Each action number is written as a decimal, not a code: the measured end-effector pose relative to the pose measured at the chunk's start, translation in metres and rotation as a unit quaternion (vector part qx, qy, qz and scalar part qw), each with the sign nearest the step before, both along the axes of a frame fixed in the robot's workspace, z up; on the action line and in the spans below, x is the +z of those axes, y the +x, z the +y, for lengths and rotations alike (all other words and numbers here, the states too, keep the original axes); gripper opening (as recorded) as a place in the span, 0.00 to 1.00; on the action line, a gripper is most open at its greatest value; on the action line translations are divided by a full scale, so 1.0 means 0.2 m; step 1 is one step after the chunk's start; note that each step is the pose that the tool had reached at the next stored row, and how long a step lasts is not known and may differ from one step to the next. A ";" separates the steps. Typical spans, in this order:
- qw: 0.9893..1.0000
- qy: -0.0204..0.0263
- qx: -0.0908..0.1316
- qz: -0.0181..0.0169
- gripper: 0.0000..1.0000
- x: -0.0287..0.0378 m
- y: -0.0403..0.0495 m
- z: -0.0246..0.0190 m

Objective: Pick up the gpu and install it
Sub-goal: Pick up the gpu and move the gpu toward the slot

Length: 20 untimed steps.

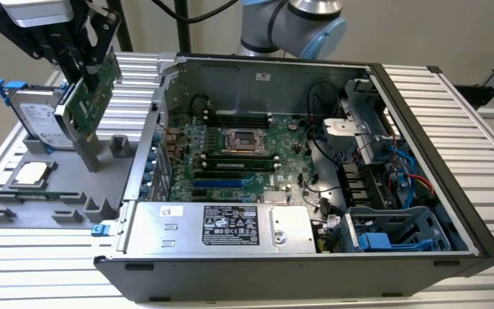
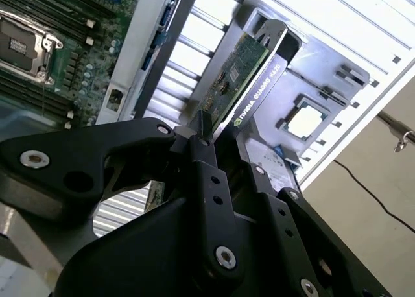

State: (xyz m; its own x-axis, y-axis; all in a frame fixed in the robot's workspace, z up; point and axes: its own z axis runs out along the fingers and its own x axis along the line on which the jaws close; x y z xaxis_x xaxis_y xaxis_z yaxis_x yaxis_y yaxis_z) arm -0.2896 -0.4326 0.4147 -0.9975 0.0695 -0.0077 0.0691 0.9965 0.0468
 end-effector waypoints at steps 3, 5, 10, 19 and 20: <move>1.000 0.000 0.000 0.000 0.00 0.006 0.001 0.000; 1.000 0.000 0.000 0.000 0.00 0.007 0.003 0.000; 1.000 0.000 0.000 0.000 0.00 0.007 0.028 0.000; 1.000 0.000 0.000 0.000 0.00 0.006 0.087 0.000; 1.000 0.000 0.000 0.000 0.00 0.006 0.094 0.000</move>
State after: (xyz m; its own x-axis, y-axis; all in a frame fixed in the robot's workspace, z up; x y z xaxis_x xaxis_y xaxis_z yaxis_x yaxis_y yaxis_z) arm -0.2708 -0.4326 0.4160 -0.9976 0.0690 -0.0067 0.0686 0.9965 0.0468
